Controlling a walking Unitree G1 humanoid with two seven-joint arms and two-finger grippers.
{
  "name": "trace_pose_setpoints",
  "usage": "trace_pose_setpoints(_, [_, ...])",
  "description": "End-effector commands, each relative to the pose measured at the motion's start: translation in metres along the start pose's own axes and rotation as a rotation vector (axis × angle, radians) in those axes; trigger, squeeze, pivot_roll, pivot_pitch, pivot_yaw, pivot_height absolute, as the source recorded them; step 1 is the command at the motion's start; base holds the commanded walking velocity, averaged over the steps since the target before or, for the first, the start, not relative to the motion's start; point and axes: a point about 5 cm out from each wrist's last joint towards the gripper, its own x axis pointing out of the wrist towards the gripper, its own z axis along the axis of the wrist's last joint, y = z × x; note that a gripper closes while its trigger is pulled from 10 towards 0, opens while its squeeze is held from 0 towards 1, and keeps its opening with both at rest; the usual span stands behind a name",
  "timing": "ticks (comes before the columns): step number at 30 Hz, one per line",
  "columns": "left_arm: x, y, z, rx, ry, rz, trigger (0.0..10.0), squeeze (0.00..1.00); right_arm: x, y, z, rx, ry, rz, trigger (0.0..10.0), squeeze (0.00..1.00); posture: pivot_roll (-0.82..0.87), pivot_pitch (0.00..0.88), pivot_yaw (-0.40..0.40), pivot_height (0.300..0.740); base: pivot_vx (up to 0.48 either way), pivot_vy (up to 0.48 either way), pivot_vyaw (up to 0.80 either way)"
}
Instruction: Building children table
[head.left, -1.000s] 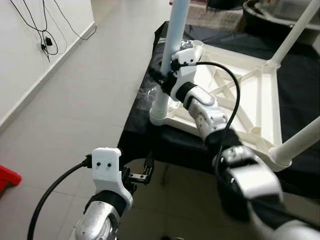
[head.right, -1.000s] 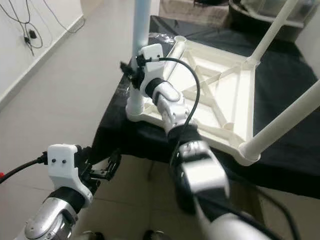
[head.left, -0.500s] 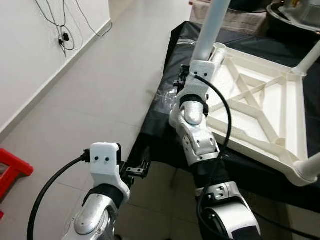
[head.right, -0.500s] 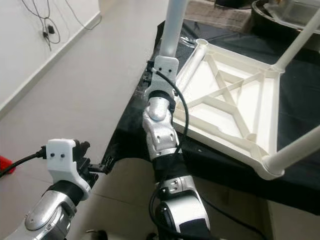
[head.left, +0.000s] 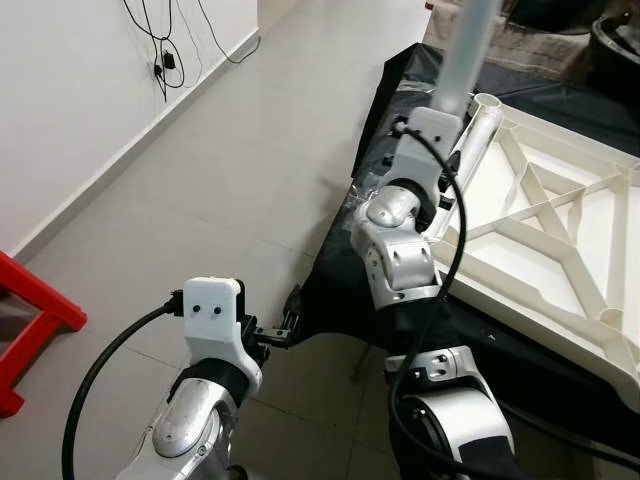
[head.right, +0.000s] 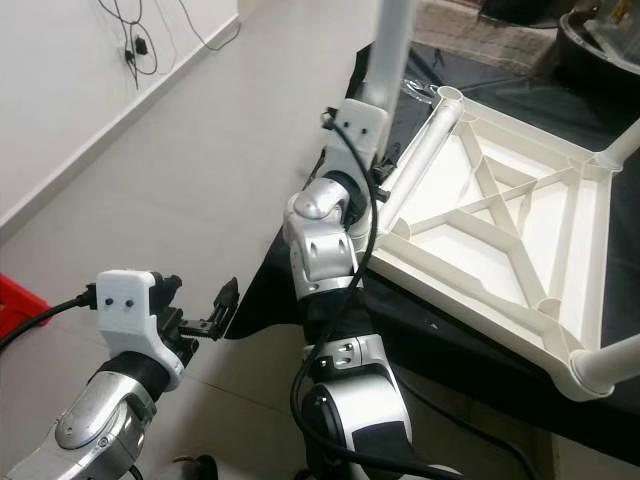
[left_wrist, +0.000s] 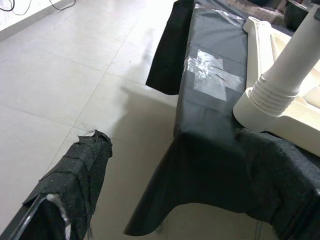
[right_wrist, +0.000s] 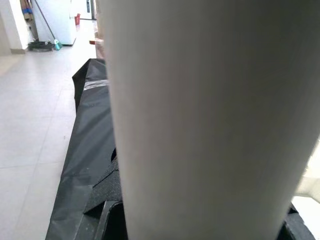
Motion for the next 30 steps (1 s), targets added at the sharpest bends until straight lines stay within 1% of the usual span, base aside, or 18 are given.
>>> trace_pose_setpoints(1, [0.000, 0.002, -0.006, 0.008, 0.023, 0.002, 10.0, 0.00, -0.021, 0.020, -0.033, 0.041, 0.167, 0.128, 10.0, 0.00, 0.08, 0.183, -0.108, 0.740, 0.000, 0.000, 0.00])
trace_pose_setpoints(3, [0.001, 0.002, -0.007, 0.009, 0.024, -0.001, 10.0, 0.00, -0.019, 0.023, -0.021, 0.115, 0.125, 0.202, 10.0, 0.00, 0.08, 0.175, -0.105, 0.740, 0.000, 0.000, 0.00])
trace_pose_setpoints(5, [0.001, 0.002, -0.007, 0.009, 0.024, -0.002, 10.0, 0.00, -0.018, 0.022, -0.017, 0.137, 0.103, 0.218, 10.0, 0.00, 0.08, 0.175, -0.105, 0.740, 0.000, 0.000, 0.00])
trace_pose_setpoints(9, [0.003, 0.004, -0.009, -0.014, 0.029, -0.005, 10.0, 0.00, -0.012, 0.016, 0.025, 0.219, -0.136, 0.338, 10.0, 0.00, 0.08, 0.150, -0.100, 0.740, 0.000, 0.000, 0.00])
trace_pose_setpoints(11, [0.003, 0.004, -0.009, -0.018, 0.030, -0.004, 10.0, 0.00, -0.011, 0.014, 0.031, 0.228, -0.167, 0.353, 10.0, 0.00, 0.08, 0.150, -0.100, 0.740, 0.000, 0.000, 0.00])
trace_pose_setpoints(13, [0.003, 0.004, -0.009, -0.018, 0.030, -0.004, 10.0, 0.00, -0.011, 0.014, 0.031, 0.228, -0.167, 0.353, 10.0, 0.00, 0.08, 0.150, -0.100, 0.740, 0.000, 0.000, 0.00])
trace_pose_setpoints(14, [0.004, 0.004, -0.010, -0.021, 0.031, -0.003, 10.0, 0.00, -0.011, 0.013, 0.036, 0.234, -0.199, 0.378, 10.0, 0.00, 0.08, 0.149, -0.100, 0.740, 0.000, 0.000, 0.00])
trace_pose_setpoints(15, [0.006, 0.006, -0.010, -0.013, 0.035, -0.001, 10.0, 0.28, -0.015, 0.015, 0.044, 0.271, -0.233, 0.489, 10.0, 0.00, 0.08, 0.131, -0.095, 0.740, 0.000, 0.000, 0.00])
trace_pose_setpoints(17, [0.006, 0.006, -0.010, -0.013, 0.035, -0.001, 10.0, 0.28, -0.015, 0.015, 0.044, 0.271, -0.233, 0.489, 10.0, 0.00, 0.08, 0.131, -0.095, 0.740, 0.000, 0.000, 0.00])
trace_pose_setpoints(18, [0.008, 0.007, -0.011, -0.011, 0.038, 0.000, 10.0, 1.00, -0.019, 0.017, 0.048, 0.307, -0.237, 0.595, 10.0, 0.00, 0.08, 0.123, -0.093, 0.740, 0.000, 0.000, 0.00])
trace_pose_setpoints(19, [0.008, 0.007, -0.011, -0.011, 0.038, 0.000, 10.0, 1.00, -0.019, 0.017, 0.048, 0.307, -0.237, 0.595, 10.0, 0.00, 0.08, 0.123, -0.093, 0.740, 0.000, 0.000, 0.00])
trace_pose_setpoints(20, [0.012, 0.007, -0.010, 0.027, 0.031, -0.021, 10.0, 1.00, -0.027, 0.020, 0.046, 0.335, -0.207, 0.731, 10.0, 0.00, 0.07, 0.112, -0.089, 0.740, 0.000, 0.000, 0.00])
trace_pose_setpoints(22, [0.012, 0.007, -0.010, 0.027, 0.031, -0.021, 10.0, 1.00, -0.027, 0.020, 0.046, 0.335, -0.207, 0.731, 10.0, 0.00, 0.07, 0.112, -0.089, 0.740, 0.000, 0.000, 0.00])
trace_pose_setpoints(24, [0.023, 0.008, -0.007, 0.148, 0.025, -0.064, 10.0, 1.00, -0.041, 0.021, 0.030, 0.372, -0.100, 0.924, 10.0, 0.00, 0.07, 0.098, -0.085, 0.740, 0.000, 0.000, 0.00])
trace_pose_setpoints(27, [0.023, 0.008, -0.007, 0.148, 0.025, -0.064, 10.0, 1.00, -0.041, 0.021, 0.030, 0.372, -0.100, 0.924, 10.0, 0.00, 0.07, 0.098, -0.085, 0.740, 0.000, 0.000, 0.00])
trace_pose_setpoints(28, [0.030, 0.010, -0.006, 0.223, 0.030, -0.080, 10.0, 1.00, -0.046, 0.019, 0.021, 0.372, -0.058, 0.983, 10.0, 0.00, 0.07, 0.092, -0.083, 0.740, 0.000, 0.000, 0.00])
trace_pose_setpoints(29, [0.030, 0.010, -0.006, 0.223, 0.030, -0.080, 10.0, 1.00, -0.046, 0.019, 0.021, 0.372, -0.058, 0.983, 10.0, 0.00, 0.07, 0.092, -0.083, 0.740, 0.000, 0.000, 0.00])
trace_pose_setpoints(30, [0.039, 0.013, -0.006, 0.288, 0.035, -0.098, 10.0, 0.00, -0.049, 0.017, 0.013, 0.372, -0.021, 1.033, 10.0, 0.00, 0.07, 0.085, -0.080, 0.740, 0.000, 0.000, 0.00])
